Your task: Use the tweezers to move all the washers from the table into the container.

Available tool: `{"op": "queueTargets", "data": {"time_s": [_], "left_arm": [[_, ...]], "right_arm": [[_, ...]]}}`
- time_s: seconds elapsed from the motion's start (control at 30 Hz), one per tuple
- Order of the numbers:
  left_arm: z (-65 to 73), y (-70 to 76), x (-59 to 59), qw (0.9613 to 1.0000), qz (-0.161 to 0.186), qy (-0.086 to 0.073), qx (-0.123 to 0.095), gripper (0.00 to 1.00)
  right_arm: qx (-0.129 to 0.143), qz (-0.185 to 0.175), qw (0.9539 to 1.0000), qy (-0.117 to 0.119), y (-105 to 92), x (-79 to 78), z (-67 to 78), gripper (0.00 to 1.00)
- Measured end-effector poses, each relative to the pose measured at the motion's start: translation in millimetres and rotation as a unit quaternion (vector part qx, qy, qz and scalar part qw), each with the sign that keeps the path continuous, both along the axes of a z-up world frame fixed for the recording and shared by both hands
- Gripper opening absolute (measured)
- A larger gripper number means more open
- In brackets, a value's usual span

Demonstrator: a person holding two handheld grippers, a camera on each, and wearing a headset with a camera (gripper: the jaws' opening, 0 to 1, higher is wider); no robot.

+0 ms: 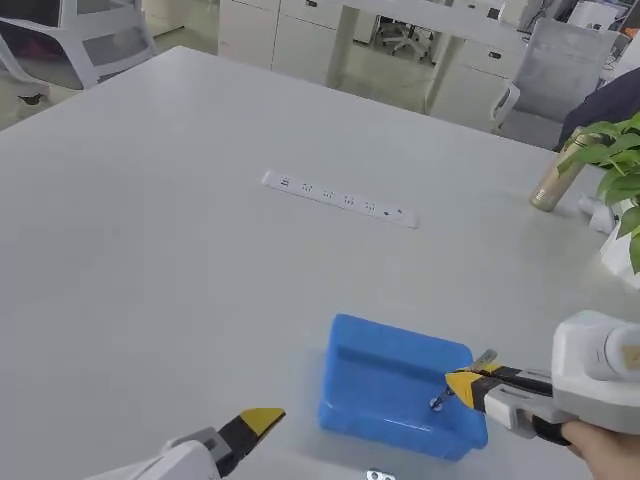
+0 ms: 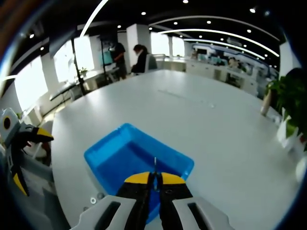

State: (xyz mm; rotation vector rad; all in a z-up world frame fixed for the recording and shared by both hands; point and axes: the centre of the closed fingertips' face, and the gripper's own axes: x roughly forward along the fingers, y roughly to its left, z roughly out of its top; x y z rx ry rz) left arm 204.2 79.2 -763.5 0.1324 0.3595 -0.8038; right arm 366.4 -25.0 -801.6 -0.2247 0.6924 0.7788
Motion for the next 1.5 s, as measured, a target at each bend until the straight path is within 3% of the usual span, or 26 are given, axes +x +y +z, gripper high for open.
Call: {"op": "queueTargets", "data": {"time_s": [0.2, 0.37, 0.57, 0.8, 0.97, 1.13, 1.27, 1.5], "left_arm": [[0.0, -0.2, -0.2, 1.0000, 0.000, 0.000, -0.001, 0.85], [0.0, 0.0, -0.2, 1.0000, 0.000, 0.001, -0.001, 0.85], [-0.7, -0.7, -1.0, 1.0000, -0.002, 0.002, -0.001, 0.84], [0.0, -1.7, -1.4, 1.0000, -0.005, 0.002, -0.007, 0.83], [-1.0, -2.6, -2.3, 0.9999, -0.008, 0.005, -0.007, 0.83], [-1.7, -3.5, -3.2, 0.9999, -0.011, 0.008, -0.008, 0.83], [-2.1, -3.8, -3.8, 0.9999, -0.012, 0.009, -0.006, 0.82], [-0.2, -5.0, -4.0, 0.9998, -0.014, 0.009, -0.014, 0.82]], "right_arm": [[0.013, -0.006, 0.9999, -0.001, 3.2, -4.8, 6.5, 0.03], [0.032, -0.004, 0.9994, -0.011, 3.8, -10.1, 22.1, 0.03], [0.053, 0.009, 0.9983, -0.024, 10.1, -31.3, 45.2, 0.02], [0.073, 0.034, 0.9966, -0.010, 23.2, -66.5, 56.7, 0.02], [0.078, 0.052, 0.9955, 0.013, 33.3, -91.4, 48.2, 0.02], [0.070, 0.070, 0.9939, 0.047, 44.3, -116.2, 23.9, 0.02], [0.072, 0.068, 0.9926, 0.070, 45.7, -123.9, 8.5, 0.02], [0.057, 0.067, 0.9928, 0.082, 44.5, -131.3, -3.2, 0.02]]}}
